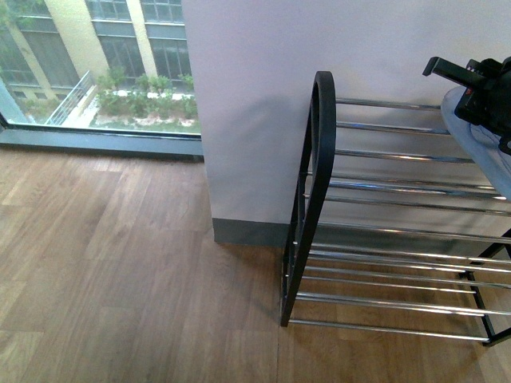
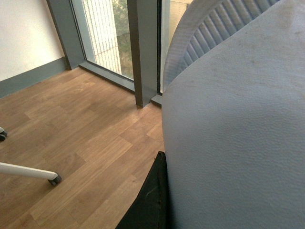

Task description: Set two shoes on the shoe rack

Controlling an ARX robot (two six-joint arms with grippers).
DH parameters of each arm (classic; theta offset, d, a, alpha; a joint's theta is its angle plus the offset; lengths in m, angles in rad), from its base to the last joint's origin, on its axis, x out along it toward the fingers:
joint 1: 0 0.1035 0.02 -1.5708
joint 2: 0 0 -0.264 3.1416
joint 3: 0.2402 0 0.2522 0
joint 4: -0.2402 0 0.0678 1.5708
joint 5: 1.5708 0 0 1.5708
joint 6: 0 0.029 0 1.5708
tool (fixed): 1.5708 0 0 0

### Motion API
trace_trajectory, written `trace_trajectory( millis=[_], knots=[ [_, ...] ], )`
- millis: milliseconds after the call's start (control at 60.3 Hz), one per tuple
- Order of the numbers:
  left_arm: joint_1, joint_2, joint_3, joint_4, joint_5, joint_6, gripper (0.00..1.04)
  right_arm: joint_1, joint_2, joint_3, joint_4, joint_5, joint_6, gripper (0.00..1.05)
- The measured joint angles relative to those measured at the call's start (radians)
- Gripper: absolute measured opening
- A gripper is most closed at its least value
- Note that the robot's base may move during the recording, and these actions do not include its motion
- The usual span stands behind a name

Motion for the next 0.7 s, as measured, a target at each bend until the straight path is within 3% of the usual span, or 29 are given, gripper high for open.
trace_trajectory(
  millis=[149, 497, 613, 696],
  knots=[
    [0.0, 0.0, 0.0, 0.0, 0.0, 0.0, 0.02, -0.029, 0.036, 0.036, 0.027, -0.02, 0.067, 0.02],
    [0.0, 0.0, 0.0, 0.0, 0.0, 0.0, 0.02, -0.067, 0.044, 0.016, 0.057, -0.047, 0.073, 0.02],
    [0.0, 0.0, 0.0, 0.0, 0.0, 0.0, 0.02, -0.076, 0.023, -0.003, 0.029, -0.036, 0.056, 0.26],
    [0.0, 0.0, 0.0, 0.0, 0.0, 0.0, 0.02, -0.079, 0.011, -0.013, 0.019, -0.028, 0.036, 0.39]
  ],
)
